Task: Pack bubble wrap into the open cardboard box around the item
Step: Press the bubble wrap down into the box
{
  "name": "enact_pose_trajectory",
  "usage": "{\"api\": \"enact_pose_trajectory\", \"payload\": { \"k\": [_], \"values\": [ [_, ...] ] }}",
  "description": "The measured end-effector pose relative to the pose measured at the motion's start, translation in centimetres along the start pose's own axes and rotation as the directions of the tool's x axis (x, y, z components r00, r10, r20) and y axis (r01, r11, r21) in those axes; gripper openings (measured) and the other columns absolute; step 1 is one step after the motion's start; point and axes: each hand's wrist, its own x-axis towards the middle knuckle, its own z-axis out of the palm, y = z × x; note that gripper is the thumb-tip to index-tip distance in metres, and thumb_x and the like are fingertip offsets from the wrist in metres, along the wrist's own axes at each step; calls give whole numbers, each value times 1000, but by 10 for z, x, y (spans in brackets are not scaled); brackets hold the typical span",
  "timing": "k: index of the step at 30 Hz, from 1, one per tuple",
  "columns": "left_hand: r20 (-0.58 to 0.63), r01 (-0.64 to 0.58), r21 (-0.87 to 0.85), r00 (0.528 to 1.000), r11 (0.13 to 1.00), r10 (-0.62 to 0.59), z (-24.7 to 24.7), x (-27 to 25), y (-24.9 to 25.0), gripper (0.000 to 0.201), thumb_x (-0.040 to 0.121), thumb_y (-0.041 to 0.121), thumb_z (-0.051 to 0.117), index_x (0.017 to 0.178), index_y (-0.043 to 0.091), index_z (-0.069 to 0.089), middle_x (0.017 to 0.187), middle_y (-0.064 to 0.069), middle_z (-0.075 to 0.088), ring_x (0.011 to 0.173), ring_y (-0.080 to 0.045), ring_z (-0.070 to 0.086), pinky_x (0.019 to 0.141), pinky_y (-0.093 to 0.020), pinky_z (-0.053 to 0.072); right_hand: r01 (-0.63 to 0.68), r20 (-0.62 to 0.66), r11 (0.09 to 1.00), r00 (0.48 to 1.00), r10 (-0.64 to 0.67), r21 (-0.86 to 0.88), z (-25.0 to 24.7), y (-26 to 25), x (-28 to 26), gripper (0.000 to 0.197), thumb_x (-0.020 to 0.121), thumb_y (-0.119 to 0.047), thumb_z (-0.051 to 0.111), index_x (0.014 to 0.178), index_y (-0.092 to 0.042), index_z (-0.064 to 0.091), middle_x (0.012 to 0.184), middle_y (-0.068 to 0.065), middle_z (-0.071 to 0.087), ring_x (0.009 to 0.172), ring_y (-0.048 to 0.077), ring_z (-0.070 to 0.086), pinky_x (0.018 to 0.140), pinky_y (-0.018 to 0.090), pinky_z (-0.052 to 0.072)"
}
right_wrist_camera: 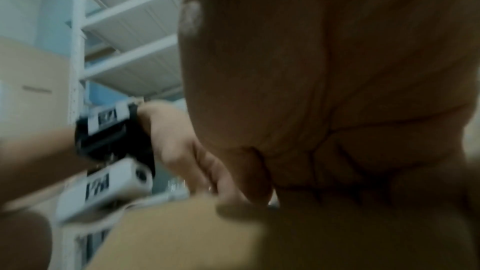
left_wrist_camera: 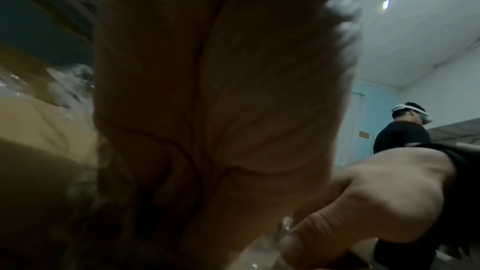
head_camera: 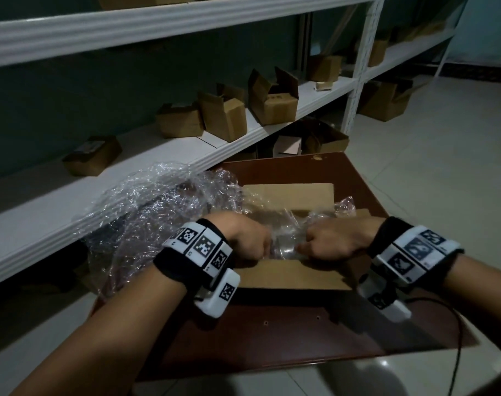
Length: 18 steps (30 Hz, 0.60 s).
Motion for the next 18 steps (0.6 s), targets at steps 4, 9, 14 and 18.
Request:
{"api": "enact_pose_trajectory", "payload": {
  "k": [4,9,14,18],
  "values": [
    [45,11,-43,999,999,-9,4,2,0,29,98,-6,46,100,15,66,97,-8,66,72,-21,61,54,-27,50,-33,52,999,998,34,-21,6,-6,7,38,109,-37,36,126,-12,60,120,5,59,101,16,57,81,27,46],
    [-36,-80,-47,996,996,79,6,-1,-7,35,98,-4,45,118,11,69,98,-3,67,83,-22,62,74,-39,54,-26,10,1000,1000,26,0,10,4,9,36,106,-53,35,94,-29,57,98,-6,60,88,9,57,89,33,48],
    [-160,-117,23,980,993,119,11,3,-11,32,90,-10,53,96,14,73,94,2,66,90,-23,66,83,-40,59,210,-254,976,942,-219,-60,12,14,0,50,100,-59,42,96,-18,71,86,-2,71,76,10,67,75,33,57],
    [-220,-121,55,967,991,130,10,4,-3,35,88,-11,56,103,13,77,97,1,68,87,-19,63,76,-33,55,309,-776,922,512,-369,-234,-10,11,-11,30,93,-48,58,95,-22,72,82,-9,68,72,7,63,64,30,56]
  ]
}}
